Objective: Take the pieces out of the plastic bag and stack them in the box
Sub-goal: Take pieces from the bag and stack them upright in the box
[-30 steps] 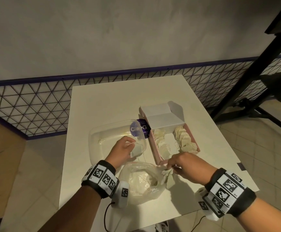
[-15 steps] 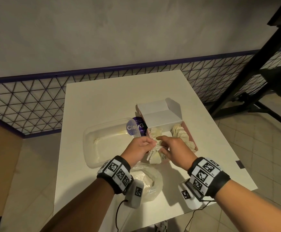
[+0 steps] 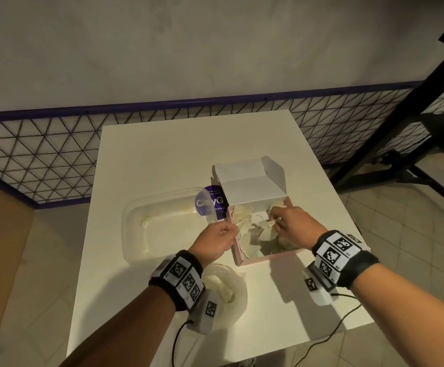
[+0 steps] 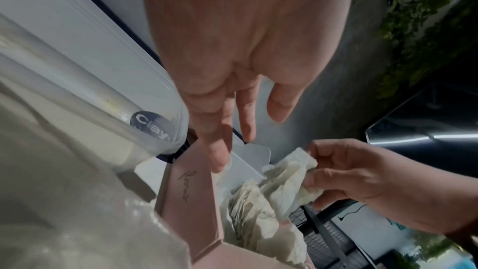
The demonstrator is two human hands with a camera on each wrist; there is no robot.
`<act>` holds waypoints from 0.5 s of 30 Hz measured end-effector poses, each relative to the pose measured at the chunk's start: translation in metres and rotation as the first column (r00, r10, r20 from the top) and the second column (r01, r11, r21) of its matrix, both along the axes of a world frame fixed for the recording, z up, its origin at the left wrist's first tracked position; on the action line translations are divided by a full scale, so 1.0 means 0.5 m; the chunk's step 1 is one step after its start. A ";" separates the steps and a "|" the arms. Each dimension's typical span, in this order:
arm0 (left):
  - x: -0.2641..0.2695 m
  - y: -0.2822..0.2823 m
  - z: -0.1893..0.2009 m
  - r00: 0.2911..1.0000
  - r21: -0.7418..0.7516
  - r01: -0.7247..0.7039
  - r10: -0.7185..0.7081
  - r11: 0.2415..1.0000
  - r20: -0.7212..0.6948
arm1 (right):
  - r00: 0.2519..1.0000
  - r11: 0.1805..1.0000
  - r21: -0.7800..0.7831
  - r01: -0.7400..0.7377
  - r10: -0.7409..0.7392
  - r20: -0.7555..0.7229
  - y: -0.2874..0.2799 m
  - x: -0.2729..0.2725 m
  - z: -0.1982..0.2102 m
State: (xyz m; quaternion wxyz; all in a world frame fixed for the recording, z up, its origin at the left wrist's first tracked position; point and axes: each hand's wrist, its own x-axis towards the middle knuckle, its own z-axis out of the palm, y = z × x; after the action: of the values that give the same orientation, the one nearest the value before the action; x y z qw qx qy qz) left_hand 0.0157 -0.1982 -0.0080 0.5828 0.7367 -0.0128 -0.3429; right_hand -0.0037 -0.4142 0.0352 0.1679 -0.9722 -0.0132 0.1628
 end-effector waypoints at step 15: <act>0.016 -0.050 -0.084 0.827 0.331 0.406 -0.497 0.852 0.263 | 0.945 0.998 0.014 -0.061 0.063 -0.321 0.047 0.062 -0.133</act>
State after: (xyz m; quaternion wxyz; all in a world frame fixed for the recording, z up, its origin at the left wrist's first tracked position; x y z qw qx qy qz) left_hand 0.0239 -0.2232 -0.0498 0.3709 0.8299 -0.2431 -0.3385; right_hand 0.0275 -0.3908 -0.0312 0.1644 -0.9315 -0.0166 0.3241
